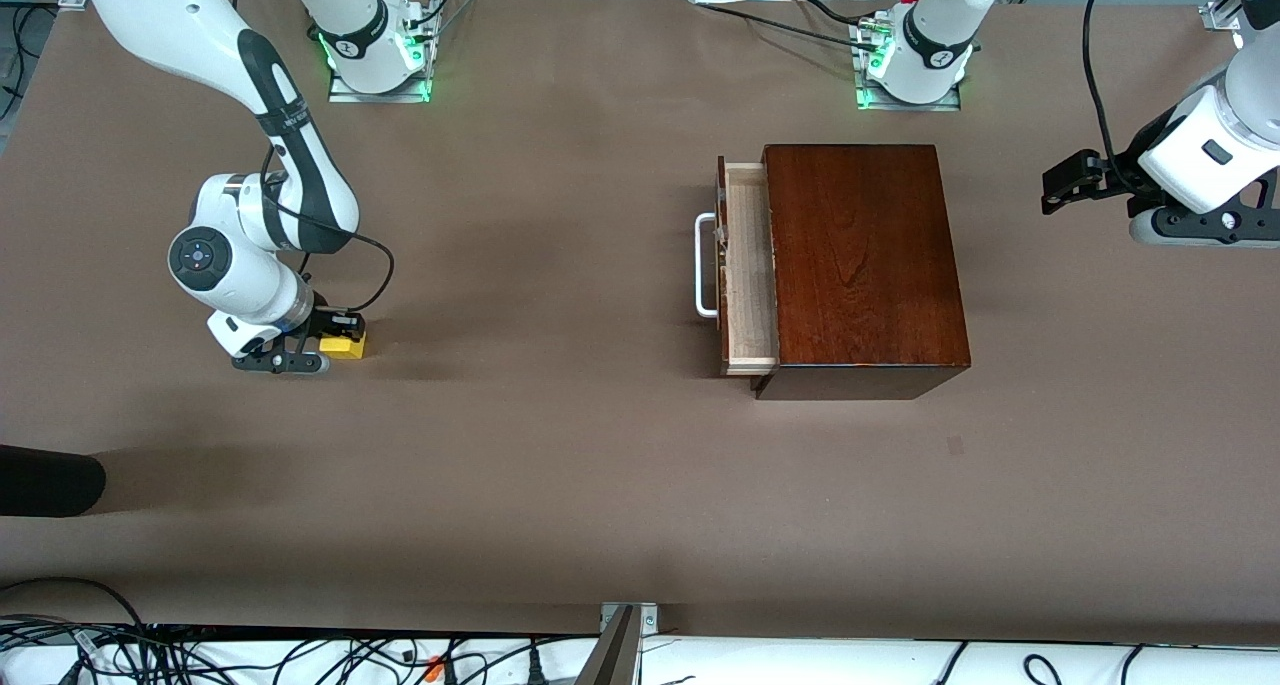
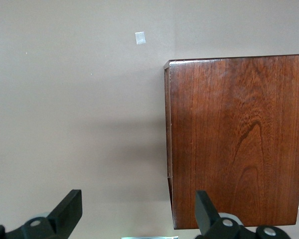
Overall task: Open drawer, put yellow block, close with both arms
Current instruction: 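Lower the right gripper onto the yellow cube and grasp it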
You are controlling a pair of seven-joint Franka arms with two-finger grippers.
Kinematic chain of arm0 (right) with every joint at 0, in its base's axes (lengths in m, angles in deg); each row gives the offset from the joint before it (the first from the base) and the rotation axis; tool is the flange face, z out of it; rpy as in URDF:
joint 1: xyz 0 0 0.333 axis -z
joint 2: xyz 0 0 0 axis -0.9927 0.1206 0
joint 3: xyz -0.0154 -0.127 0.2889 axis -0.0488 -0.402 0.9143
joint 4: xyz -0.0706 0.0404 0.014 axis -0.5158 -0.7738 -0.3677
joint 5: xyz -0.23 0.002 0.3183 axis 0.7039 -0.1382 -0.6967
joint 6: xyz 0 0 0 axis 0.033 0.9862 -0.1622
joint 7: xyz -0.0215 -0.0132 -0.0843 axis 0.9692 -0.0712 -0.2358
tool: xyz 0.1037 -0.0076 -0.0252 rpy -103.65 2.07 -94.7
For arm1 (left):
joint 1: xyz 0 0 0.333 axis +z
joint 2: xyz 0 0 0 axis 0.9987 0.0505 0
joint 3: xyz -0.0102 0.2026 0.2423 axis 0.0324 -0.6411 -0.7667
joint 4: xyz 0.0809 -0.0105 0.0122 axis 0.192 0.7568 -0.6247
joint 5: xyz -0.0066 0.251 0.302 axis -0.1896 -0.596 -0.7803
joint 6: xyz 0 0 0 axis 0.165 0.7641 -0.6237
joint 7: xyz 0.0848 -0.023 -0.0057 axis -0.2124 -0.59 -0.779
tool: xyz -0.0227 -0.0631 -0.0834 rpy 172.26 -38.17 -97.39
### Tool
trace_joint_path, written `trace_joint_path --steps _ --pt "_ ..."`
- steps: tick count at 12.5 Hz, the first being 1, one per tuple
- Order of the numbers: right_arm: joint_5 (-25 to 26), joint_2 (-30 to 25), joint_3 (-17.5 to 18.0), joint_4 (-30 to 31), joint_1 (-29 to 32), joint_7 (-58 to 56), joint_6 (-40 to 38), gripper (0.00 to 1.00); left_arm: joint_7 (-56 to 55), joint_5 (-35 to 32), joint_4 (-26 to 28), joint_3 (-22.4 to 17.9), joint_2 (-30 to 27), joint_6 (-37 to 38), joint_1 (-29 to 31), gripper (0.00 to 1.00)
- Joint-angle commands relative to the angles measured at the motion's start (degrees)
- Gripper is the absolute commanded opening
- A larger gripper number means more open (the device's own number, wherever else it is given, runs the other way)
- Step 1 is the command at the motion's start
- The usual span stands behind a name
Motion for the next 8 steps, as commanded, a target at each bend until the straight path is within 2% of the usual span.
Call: trace_joint_path --steps 1,3,6,8 --pt "-0.9 -1.6 0.3 -0.9 0.3 -3.5 0.0 0.25 0.0 0.5 -0.3 -0.6 -0.1 0.6 -0.6 1.00" --pt "-0.4 -4.5 1.5 -3.7 -0.1 -7.1 -5.2 0.25 0.0 0.5 -0.3 -0.6 -0.1 0.6 -0.6 1.00" --pt "-0.5 -5.1 6.6 -15.6 -0.4 -7.0 -21.6 0.25 0.0 0.5 -0.3 -0.6 -0.1 0.6 -0.6 1.00" --pt "-0.4 -5.1 10.0 -21.7 -1.1 -7.0 -28.4 0.25 0.0 0.5 -0.3 -0.6 -0.1 0.6 -0.6 1.00"
